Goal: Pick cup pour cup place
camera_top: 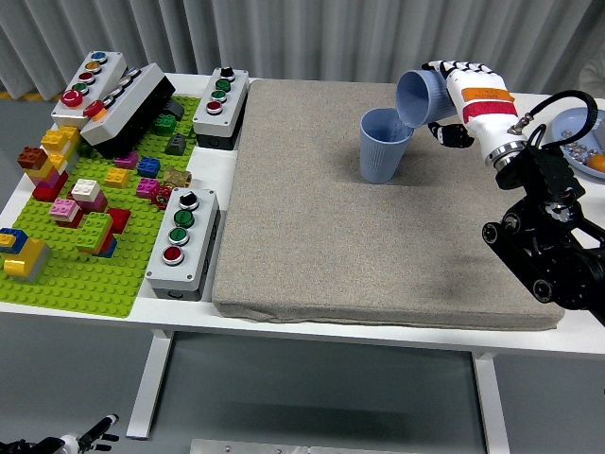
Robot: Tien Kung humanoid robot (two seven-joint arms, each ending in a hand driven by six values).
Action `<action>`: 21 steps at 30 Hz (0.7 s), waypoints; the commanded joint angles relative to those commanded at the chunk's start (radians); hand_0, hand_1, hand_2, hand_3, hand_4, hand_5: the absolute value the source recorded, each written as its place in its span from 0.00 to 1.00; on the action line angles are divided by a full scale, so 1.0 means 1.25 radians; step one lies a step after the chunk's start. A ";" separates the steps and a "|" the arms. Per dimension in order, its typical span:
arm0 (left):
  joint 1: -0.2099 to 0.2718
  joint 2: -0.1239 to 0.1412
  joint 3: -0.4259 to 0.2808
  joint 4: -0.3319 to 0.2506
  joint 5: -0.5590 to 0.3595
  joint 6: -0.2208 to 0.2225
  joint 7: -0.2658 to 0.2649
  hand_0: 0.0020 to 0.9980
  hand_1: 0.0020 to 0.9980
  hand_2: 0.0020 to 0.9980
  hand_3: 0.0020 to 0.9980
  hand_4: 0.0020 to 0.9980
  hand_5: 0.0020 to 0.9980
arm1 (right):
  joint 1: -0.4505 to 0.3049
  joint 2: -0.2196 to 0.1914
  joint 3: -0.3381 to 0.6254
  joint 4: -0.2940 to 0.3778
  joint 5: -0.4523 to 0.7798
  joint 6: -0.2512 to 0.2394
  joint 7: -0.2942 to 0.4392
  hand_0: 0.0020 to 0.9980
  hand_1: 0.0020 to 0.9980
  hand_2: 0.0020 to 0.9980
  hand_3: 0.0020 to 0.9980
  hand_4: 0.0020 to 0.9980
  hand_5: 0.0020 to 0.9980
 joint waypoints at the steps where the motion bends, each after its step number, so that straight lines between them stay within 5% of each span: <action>1: 0.000 0.000 0.000 0.000 0.000 0.000 0.000 0.85 0.84 0.91 0.79 0.62 1.00 | 0.000 0.000 0.000 0.001 -0.001 0.000 0.000 0.82 0.67 0.56 0.56 0.53 0.00; 21: 0.001 0.000 -0.004 0.000 0.004 0.000 0.001 0.85 0.84 0.91 0.79 0.62 1.00 | 0.009 -0.007 -0.042 0.004 -0.016 0.001 -0.014 0.83 0.67 0.56 0.55 0.51 0.00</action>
